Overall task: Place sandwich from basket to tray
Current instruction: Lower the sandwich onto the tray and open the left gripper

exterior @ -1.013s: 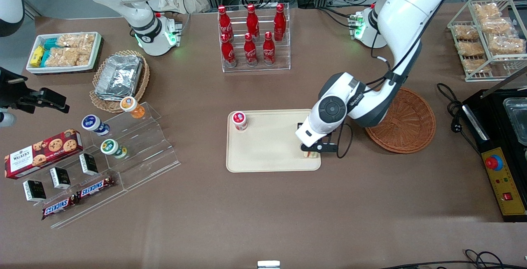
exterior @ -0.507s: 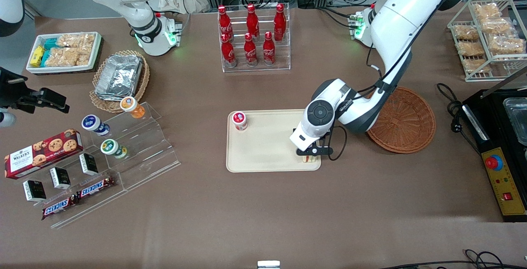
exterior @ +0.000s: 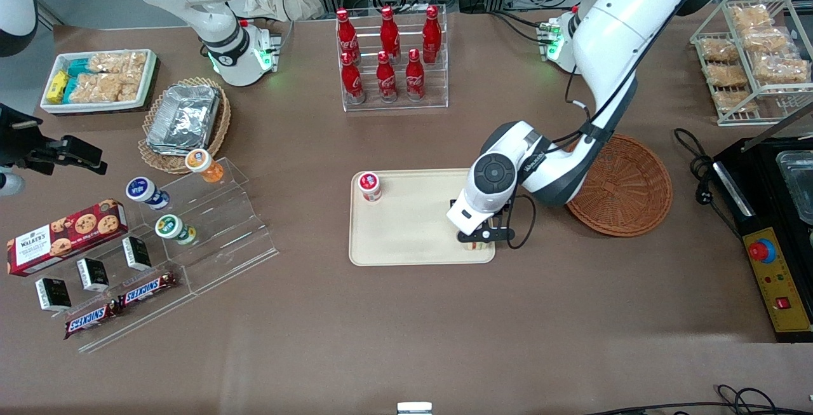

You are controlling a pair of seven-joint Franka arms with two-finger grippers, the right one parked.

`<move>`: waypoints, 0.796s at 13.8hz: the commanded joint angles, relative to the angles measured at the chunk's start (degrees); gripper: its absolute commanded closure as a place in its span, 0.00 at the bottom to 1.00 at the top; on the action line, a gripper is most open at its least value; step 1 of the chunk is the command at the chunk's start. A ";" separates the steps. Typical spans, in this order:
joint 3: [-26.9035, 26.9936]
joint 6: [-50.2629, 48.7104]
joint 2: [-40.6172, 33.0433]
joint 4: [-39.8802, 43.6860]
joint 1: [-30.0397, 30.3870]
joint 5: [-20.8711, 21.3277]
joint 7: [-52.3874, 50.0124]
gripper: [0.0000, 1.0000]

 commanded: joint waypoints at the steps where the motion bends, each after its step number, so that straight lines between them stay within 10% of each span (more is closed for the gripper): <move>1: 0.00 -7.00 -5.62 3.25 -0.35 0.60 -1.45 0.00; 11: 0.08 -19.23 -17.58 5.73 12.55 -5.91 19.62 0.00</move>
